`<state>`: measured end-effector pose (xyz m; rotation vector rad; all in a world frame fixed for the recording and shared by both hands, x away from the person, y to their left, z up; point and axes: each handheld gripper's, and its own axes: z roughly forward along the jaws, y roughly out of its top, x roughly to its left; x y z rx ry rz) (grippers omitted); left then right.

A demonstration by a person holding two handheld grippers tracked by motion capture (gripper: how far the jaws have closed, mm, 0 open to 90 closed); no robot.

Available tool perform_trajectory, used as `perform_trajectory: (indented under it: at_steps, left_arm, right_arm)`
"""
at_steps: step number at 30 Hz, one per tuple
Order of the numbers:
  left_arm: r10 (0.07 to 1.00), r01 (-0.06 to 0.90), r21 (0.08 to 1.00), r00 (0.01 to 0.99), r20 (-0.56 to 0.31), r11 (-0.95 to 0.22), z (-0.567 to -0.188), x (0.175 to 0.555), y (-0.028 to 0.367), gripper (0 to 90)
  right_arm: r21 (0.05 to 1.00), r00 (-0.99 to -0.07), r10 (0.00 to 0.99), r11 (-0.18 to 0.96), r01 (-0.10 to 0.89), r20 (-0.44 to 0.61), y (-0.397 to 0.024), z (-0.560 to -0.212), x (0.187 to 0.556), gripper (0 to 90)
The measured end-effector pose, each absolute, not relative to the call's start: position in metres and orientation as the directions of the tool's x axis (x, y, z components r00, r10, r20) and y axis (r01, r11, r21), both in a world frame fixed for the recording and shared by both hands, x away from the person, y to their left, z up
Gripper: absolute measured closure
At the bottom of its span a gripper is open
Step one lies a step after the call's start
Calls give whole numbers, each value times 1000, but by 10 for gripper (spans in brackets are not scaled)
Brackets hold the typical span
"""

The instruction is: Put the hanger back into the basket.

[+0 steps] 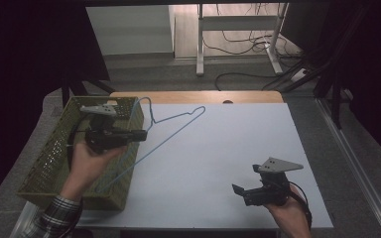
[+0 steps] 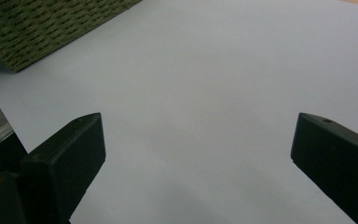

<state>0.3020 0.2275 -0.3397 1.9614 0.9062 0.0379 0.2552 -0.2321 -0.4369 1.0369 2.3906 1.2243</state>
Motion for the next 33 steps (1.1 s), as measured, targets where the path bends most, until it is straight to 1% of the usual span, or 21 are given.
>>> perform_trajectory:
  at_steps: [2, 3, 4, 11, 25, 33]
  left_arm:
    - [624, 574, 773, 716, -312, -272, -334, 302, 242, 877]
    - [624, 574, 773, 716, -312, -272, -334, 302, 242, 877]
    - [626, 572, 778, 713, -314, -261, -333, 302, 253, 877]
    - [643, 571, 784, 701, -309, -245, -334, 303, 279, 877]
    - [715, 574, 799, 634, -295, -179, -347, 302, 352, 878]
    - [745, 579, 801, 599, -294, -150, -357, 300, 381, 878]
  right_arm:
    - [788, -704, 705, 385, 481, 85, -238, -439, 254, 25]
    - [788, -704, 705, 385, 481, 85, -238, -439, 254, 25]
    - [787, -698, 711, 378, 488, 92, -241, -440, 253, 24]
    - [787, -693, 715, 376, 489, 89, -246, -441, 248, 20]
    - [790, -676, 730, 356, 499, 98, -259, -445, 244, 15]
    - [785, -673, 734, 362, 502, 91, -260, -447, 244, 14]
